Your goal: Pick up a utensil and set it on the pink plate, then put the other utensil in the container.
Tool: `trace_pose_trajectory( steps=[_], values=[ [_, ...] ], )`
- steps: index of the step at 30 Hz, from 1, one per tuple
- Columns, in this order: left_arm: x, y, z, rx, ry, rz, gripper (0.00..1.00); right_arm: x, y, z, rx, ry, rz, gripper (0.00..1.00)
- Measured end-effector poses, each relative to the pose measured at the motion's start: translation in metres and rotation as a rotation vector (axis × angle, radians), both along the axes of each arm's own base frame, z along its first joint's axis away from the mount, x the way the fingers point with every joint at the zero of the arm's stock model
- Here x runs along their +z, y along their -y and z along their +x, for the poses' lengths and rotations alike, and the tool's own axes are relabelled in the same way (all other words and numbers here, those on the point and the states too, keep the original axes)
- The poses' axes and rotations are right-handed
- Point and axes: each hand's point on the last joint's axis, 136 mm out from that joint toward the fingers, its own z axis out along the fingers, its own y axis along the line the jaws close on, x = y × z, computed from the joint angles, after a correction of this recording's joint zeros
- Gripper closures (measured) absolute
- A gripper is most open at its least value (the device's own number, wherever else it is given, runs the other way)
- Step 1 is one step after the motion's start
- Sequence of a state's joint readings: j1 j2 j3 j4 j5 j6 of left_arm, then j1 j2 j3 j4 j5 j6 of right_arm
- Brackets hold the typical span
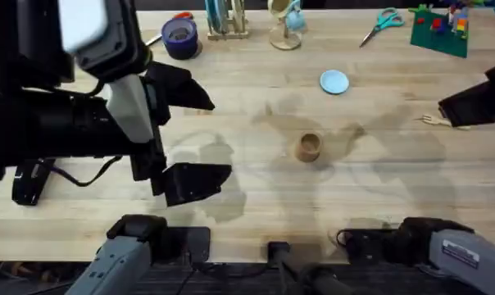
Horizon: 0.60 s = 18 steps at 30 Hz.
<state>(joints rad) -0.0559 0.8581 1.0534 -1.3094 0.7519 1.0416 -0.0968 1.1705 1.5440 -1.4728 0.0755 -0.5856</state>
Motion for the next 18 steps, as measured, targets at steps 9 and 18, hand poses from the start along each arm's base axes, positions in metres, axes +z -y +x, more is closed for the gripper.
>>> trace_pose_trajectory(
  steps=[9,18],
  values=[
    [-0.002,-0.002,0.001,0.005,0.002,0.015,0.007,-0.018,0.029,0.021,0.058,-0.031,0.124,0.005],
    [-0.002,-0.002,0.001,0.005,0.003,0.015,0.007,-0.050,0.060,0.035,0.164,-0.116,0.175,0.005]
  ],
)
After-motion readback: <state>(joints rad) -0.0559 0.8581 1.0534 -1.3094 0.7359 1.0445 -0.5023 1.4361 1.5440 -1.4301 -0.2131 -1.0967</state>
